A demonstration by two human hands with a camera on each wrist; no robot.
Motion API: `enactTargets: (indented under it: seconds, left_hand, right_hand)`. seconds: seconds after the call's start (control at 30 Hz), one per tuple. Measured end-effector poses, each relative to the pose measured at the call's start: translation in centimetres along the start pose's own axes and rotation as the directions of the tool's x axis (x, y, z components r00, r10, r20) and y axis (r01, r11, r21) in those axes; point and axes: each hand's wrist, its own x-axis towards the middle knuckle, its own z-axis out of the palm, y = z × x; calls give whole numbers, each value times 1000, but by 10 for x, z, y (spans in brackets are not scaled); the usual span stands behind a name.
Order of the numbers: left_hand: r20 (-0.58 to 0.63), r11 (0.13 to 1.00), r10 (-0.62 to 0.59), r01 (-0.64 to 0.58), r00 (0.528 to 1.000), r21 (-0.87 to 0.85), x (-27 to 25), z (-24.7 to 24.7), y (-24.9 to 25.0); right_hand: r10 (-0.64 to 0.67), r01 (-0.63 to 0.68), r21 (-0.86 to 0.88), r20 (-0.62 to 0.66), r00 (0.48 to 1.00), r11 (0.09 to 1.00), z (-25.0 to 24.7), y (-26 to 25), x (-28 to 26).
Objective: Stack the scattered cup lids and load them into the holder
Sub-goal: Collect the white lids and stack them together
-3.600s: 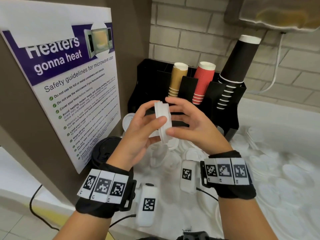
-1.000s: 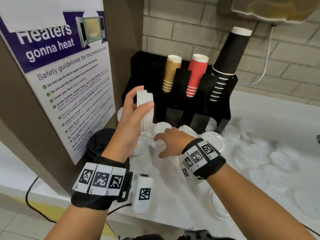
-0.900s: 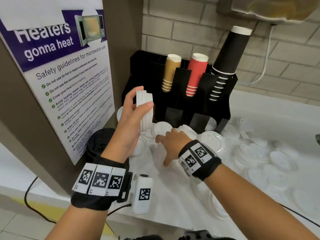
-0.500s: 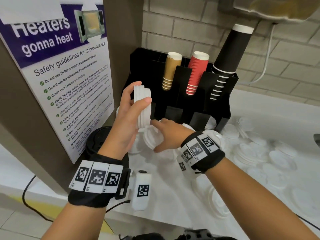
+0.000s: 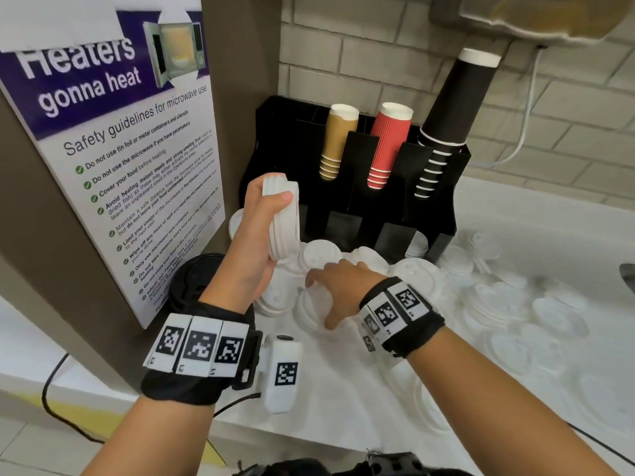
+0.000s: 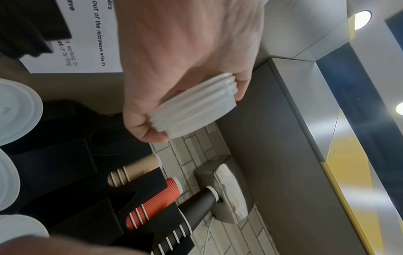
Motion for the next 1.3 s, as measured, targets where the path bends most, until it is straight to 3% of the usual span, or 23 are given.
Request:
enactTargets:
  seconds: [0.1,0.23,0.37,0.47,0.7,0.97,1.1,1.2,1.3]
  left_hand:
    - [19,1000,21,-21,1000,10,-1,0,2]
    - [98,999,14,-18,995,39,-3,2,-2]
    - [156,996,-19,6,988,86,-8,12,-16]
    - [169,994,-37,19,985,103,-12,20,-27]
    - [267,987,-122,89,956,132,-13,29,-38]
    - [220,992,-107,88,970,93,-16,40,-41]
    - [248,991,-95,68,964,115,-19,42,-43]
    - [243,992,-93,69,966,108,-17,41,-44]
    - [194,994,-80,65,978,84,-11,39,-44]
  right_hand:
    - [-9,51,345,-122,993,937,-12,15,-18]
    - [63,276,735,-396,916,619,-17,32,-53]
    - [160,421,840,-494,855,343,-11,27,-73]
    - [166,487,829,-540,825,276,-7,19,-79]
    - [150,516,798,-577,803,311,0,17,-87]
    - [173,553,788,-605,777,272,4,15,-88]
    - [151,550,776,-611,777,309,4,18,-90]
    - [155,472,785,-566,809,401,-3,35,-96]
    - [145,297,714,-487,861,635,-16,60,-103]
